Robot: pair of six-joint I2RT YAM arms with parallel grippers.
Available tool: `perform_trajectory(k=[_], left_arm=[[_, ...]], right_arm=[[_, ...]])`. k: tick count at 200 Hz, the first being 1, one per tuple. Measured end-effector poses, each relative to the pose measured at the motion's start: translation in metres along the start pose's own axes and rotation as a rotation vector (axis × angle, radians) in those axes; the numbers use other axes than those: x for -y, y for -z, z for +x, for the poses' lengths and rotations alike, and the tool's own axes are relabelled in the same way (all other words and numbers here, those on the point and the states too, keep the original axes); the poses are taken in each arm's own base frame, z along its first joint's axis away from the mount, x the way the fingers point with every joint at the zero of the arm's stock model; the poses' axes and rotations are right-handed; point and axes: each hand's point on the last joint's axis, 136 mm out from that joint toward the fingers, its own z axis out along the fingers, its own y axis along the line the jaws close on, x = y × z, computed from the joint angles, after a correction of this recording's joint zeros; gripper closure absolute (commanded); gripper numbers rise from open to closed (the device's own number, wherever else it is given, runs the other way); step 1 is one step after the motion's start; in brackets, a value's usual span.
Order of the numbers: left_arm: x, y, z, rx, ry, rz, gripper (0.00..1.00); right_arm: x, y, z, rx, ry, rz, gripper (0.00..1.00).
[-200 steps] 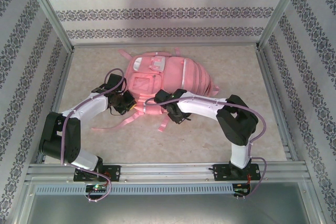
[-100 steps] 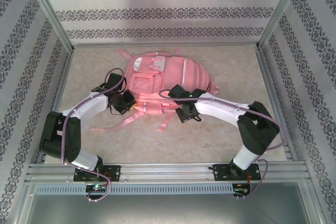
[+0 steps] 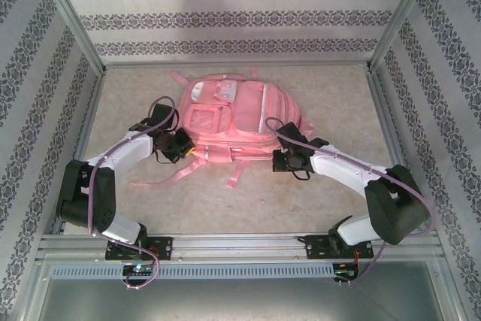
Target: Pack the student bag
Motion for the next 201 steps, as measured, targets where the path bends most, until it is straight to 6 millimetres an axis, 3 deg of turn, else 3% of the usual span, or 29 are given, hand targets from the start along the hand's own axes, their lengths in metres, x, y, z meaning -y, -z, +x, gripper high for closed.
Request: perform_trajectory(k=[32, 59, 70, 80, 89, 109, 125, 148, 165, 201], left_arm=[[0.001, 0.002, -0.002, 0.002, -0.001, -0.001, 1.00], [0.008, 0.008, -0.010, 0.011, -0.018, -0.009, 0.98], [0.014, 0.009, -0.017, 0.010, -0.030, -0.018, 0.87], [0.022, 0.007, -0.025, 0.001, -0.053, -0.028, 0.65], [0.030, 0.006, -0.034, -0.006, -0.060, -0.036, 0.53], [0.055, 0.009, -0.054, 0.016, -0.108, -0.011, 0.42], [0.069, 0.025, -0.057, 0.053, -0.139, 0.025, 0.38], [0.069, 0.059, -0.043, 0.097, -0.140, 0.075, 0.35], [0.053, 0.076, -0.021, 0.099, -0.103, 0.106, 0.34], [0.014, 0.066, 0.024, 0.032, -0.014, 0.079, 0.33]], right_arm=[[0.006, 0.002, -0.006, 0.016, -0.042, -0.027, 1.00], [-0.004, 0.009, -0.004, 0.027, -0.034, -0.093, 1.00], [-0.011, 0.013, 0.000, 0.037, -0.023, -0.129, 1.00], [-0.018, 0.019, 0.003, 0.047, -0.017, -0.157, 1.00], [-0.027, 0.024, 0.006, 0.057, -0.003, -0.181, 1.00], [-0.051, 0.033, 0.013, 0.068, 0.022, -0.240, 1.00], [-0.068, 0.034, 0.021, 0.053, 0.035, -0.279, 1.00], [-0.087, 0.033, 0.026, 0.025, 0.030, -0.316, 1.00], [-0.099, 0.033, 0.021, 0.014, 0.017, -0.346, 1.00], [-0.124, 0.028, 0.012, -0.011, -0.030, -0.429, 1.00]])
